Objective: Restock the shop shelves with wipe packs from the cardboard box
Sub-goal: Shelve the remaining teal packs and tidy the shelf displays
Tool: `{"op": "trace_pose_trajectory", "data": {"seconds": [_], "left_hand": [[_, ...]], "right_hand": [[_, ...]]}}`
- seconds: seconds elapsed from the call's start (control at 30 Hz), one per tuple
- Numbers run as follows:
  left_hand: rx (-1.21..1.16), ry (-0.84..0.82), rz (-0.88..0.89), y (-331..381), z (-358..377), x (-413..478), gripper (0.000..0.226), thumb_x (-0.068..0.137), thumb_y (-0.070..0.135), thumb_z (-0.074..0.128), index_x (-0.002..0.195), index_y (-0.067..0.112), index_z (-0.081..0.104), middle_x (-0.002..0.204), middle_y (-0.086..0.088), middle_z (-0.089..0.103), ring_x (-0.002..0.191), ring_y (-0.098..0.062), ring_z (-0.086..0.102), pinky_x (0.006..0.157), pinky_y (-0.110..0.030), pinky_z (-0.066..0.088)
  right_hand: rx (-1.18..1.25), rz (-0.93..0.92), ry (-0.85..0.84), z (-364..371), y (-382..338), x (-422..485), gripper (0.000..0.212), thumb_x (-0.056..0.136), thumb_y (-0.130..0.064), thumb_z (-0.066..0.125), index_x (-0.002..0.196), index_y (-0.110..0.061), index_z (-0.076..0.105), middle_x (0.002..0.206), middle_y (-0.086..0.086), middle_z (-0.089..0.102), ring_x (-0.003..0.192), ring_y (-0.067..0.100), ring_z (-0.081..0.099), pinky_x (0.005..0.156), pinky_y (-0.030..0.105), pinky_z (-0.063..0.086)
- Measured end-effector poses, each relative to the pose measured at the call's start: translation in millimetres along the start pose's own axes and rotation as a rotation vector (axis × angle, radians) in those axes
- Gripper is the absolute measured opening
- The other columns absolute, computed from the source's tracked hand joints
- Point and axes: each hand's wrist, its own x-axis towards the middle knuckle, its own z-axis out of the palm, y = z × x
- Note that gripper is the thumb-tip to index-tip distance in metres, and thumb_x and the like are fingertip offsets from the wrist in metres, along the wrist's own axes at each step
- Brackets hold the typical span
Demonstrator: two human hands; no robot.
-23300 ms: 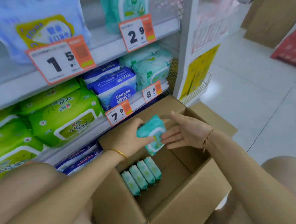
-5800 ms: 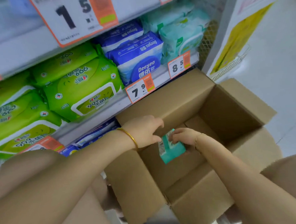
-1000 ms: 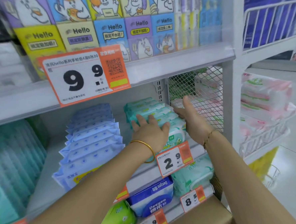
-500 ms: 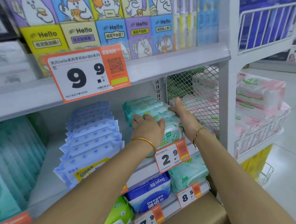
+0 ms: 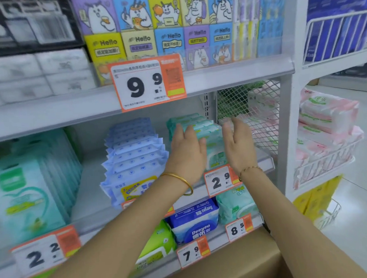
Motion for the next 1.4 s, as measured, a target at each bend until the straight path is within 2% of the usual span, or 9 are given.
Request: {"op": "trace_pose_trajectory", "data": {"seconds": [0.1, 0.17, 0.3, 0.43, 0.6, 0.93, 1.13, 1.3, 1.4], "left_hand": [[-0.021, 0.179, 0.156, -25.3, -29.9, -40.9, 0.047, 0.097, 0.014, 0.039, 0.142, 0.003, 0.03, 0.156, -0.016, 0.012, 0.147, -0.025, 0.008, 0.117, -0.024, 0.005], [-0.037, 0.255, 0.073, -51.5, -47.8, -53.0, 0.052, 0.091, 0.007, 0.047, 0.141, 0.003, 0.033, 0.156, -0.015, 0.013, 0.147, -0.026, 0.008, 0.117, -0.025, 0.006], [0.038, 0.184, -0.207, -99.0, -74.5, -59.3, 0.078, 0.068, 0.027, 0.053, 0.142, 0.012, 0.033, 0.152, -0.023, 0.02, 0.143, -0.034, 0.014, 0.118, -0.032, 0.01], [-0.139, 0.05, -0.258, -119.4, -72.9, -61.8, 0.062, 0.078, 0.014, 0.064, 0.134, 0.012, 0.039, 0.131, -0.015, 0.04, 0.132, -0.026, 0.028, 0.103, -0.019, 0.025], [-0.129, -0.009, -0.276, -124.6, -71.7, -58.3, 0.054, 0.081, -0.005, 0.053, 0.132, 0.002, 0.038, 0.132, -0.019, 0.036, 0.121, -0.03, 0.044, 0.1, -0.025, 0.034], [-0.209, 0.01, -0.215, -135.5, -65.3, -54.6, 0.052, 0.074, -0.004, 0.056, 0.124, 0.004, 0.044, 0.121, -0.02, 0.049, 0.107, -0.035, 0.056, 0.093, -0.046, 0.049], [-0.381, 0.031, -0.334, -122.9, -74.2, -72.0, 0.054, 0.087, -0.01, 0.046, 0.135, 0.004, 0.029, 0.118, -0.007, 0.048, 0.11, -0.026, 0.053, 0.079, -0.024, 0.039], [-0.354, -0.023, -0.393, -122.6, -75.3, -71.2, 0.048, 0.09, -0.008, 0.04, 0.134, 0.005, 0.029, 0.101, -0.005, 0.048, 0.077, -0.012, 0.047, 0.052, -0.016, 0.036], [-0.356, -0.037, -0.412, -122.8, -74.8, -70.9, 0.047, 0.088, -0.009, 0.042, 0.132, 0.002, 0.03, 0.106, -0.011, 0.052, 0.086, -0.016, 0.048, 0.057, -0.02, 0.038]], "right_hand": [[-0.08, -0.257, -0.031, 17.5, -25.1, -42.3, 0.043, 0.09, -0.013, 0.043, 0.13, 0.003, 0.047, 0.138, 0.019, 0.047, 0.13, 0.031, 0.04, 0.108, 0.019, 0.02], [-0.04, -0.308, -0.156, 35.1, -44.5, -66.9, 0.044, 0.088, -0.006, 0.048, 0.132, 0.0, 0.047, 0.142, 0.017, 0.042, 0.134, 0.029, 0.037, 0.107, 0.012, 0.014], [0.01, -0.199, -0.372, 64.7, -67.8, -88.7, 0.059, 0.09, -0.022, 0.059, 0.141, -0.008, 0.035, 0.153, 0.013, 0.024, 0.143, 0.022, 0.02, 0.113, 0.021, 0.014], [0.046, -0.054, -0.466, 77.5, -79.7, -93.1, 0.073, 0.084, -0.032, 0.066, 0.144, -0.011, 0.03, 0.154, 0.01, 0.02, 0.145, 0.018, 0.011, 0.115, 0.028, 0.016], [-0.001, 0.0, -0.431, 79.3, -80.6, -88.4, 0.072, 0.082, -0.025, 0.07, 0.14, -0.002, 0.032, 0.149, 0.013, 0.025, 0.141, 0.02, 0.022, 0.107, 0.017, 0.018], [-0.037, -0.018, -0.41, 75.1, -77.4, -89.4, 0.056, 0.085, -0.015, 0.066, 0.133, -0.001, 0.041, 0.146, 0.013, 0.029, 0.137, 0.021, 0.029, 0.101, 0.012, 0.019], [0.179, 0.175, -0.464, 66.8, -81.0, -86.1, 0.074, 0.082, -0.01, 0.069, 0.141, -0.002, 0.026, 0.143, 0.009, 0.039, 0.132, 0.023, 0.04, 0.099, 0.024, 0.034], [0.156, 0.192, -0.506, 64.7, -85.0, -84.7, 0.073, 0.084, -0.009, 0.067, 0.143, -0.004, 0.024, 0.143, 0.011, 0.041, 0.129, 0.025, 0.042, 0.097, 0.024, 0.035], [0.16, 0.19, -0.517, 63.2, -84.7, -85.6, 0.074, 0.084, -0.009, 0.066, 0.144, -0.004, 0.022, 0.146, 0.01, 0.038, 0.132, 0.024, 0.04, 0.099, 0.024, 0.034]]}}
